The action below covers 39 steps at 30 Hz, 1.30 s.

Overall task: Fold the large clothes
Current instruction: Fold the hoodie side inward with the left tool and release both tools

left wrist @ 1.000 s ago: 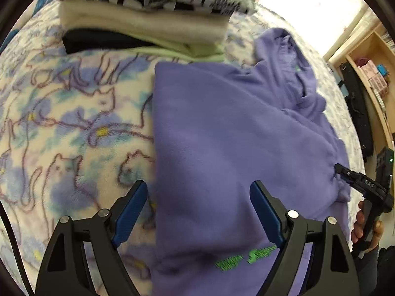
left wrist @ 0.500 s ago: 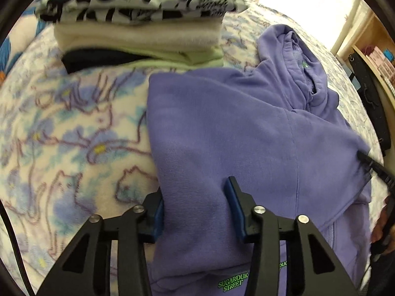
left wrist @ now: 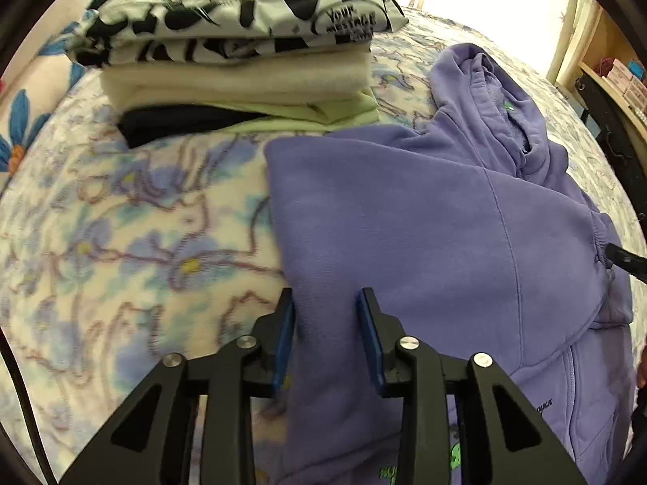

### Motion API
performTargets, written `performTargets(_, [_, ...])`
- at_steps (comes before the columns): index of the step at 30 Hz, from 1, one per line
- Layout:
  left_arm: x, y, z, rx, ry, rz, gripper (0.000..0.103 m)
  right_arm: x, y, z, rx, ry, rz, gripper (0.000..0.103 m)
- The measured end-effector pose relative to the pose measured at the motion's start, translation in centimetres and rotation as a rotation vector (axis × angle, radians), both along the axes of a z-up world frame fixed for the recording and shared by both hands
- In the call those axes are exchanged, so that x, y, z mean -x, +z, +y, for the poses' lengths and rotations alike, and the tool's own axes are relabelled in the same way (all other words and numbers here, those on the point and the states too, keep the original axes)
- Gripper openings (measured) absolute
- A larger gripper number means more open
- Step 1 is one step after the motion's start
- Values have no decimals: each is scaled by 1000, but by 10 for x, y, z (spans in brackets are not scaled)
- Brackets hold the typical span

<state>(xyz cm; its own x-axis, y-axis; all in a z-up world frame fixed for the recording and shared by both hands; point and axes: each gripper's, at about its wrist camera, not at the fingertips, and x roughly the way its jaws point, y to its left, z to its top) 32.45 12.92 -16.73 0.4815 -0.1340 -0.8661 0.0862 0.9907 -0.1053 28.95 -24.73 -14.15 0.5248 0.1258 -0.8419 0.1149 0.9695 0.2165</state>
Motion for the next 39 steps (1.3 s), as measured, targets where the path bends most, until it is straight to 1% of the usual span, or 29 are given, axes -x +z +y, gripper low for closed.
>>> performTargets(2, [11,14,1,-44,25,-67,33,10,7,-3,-14,-17,-19,43])
performTargets(3, [17,22,-1,-62,29,-105,40,15,9,-3,-9,-23,-27,43])
performTargets(4, [23,28,-3,-81,28,-134,55,17,10,-1,-3,-24,-29,43])
performTargets(5, [31,35,-8,-91,21,-161,62,22,12,3,0,-19,-34,43])
performTargets(6, [37,40,-13,-83,11,-181,65,27,14,9,-5,-6,-48,43])
performTargets(8, [48,45,-23,-43,-12,-185,65,32,15,24,-10,23,-61,43])
performTargets(11, [54,39,-39,60,-23,-101,65,36,15,57,-14,92,-76,43])
performTargets(13, [57,33,-49,90,-12,-102,65,36,13,78,-11,135,-89,43])
performTargets(16, [61,12,-64,48,-4,-91,65,33,1,109,21,200,-82,43])
performTargets(18, [62,-5,-70,-8,5,-70,65,26,-14,123,86,223,-48,43])
performTargets(19, [62,-12,-70,-21,4,-59,65,25,-19,125,113,225,-37,41])
performTargets(20, [63,-16,-69,-15,0,-64,65,24,-24,123,149,227,-37,41])
performTargets(21, [64,-18,-65,-4,-1,-74,65,25,-25,118,153,224,-46,41])
performTargets(24, [61,-20,-59,9,-8,-68,65,31,-21,81,182,149,-48,40])
performTargets(25, [59,-21,-57,8,-11,-65,65,32,-20,68,146,146,-45,29])
performTargets(26, [58,-21,-57,8,-16,-62,65,33,-20,56,111,139,-29,11])
performTargets(27, [58,-21,-57,5,-19,-62,65,35,-20,46,84,131,-18,4])
performTargets(28, [58,-22,-58,1,-23,-62,65,36,-19,38,57,127,-12,0])
performTargets(29, [58,-22,-58,-4,-26,-63,65,38,-16,29,22,125,-8,0])
performTargets(30, [58,-22,-58,-10,-25,-65,65,40,-14,24,79,92,-3,0])
performTargets(31, [58,-22,-58,-12,-24,-67,65,41,-13,22,140,65,-4,6])
performTargets(32, [57,-23,-58,-14,-23,-69,65,42,-12,16,169,50,-10,6])
performTargets(34, [58,-23,-60,-23,-22,-75,65,41,-13,-2,87,23,1,6])
performTargets(35, [58,-23,-61,-33,-23,-78,65,39,-12,-9,27,11,0,6])
performTargets(37, [59,-23,-63,-47,-25,-82,66,34,-7,-10,-12,15,-25,6])
performTargets(39, [59,-21,-64,-50,-22,-77,66,26,0,0,-26,38,-55,6])
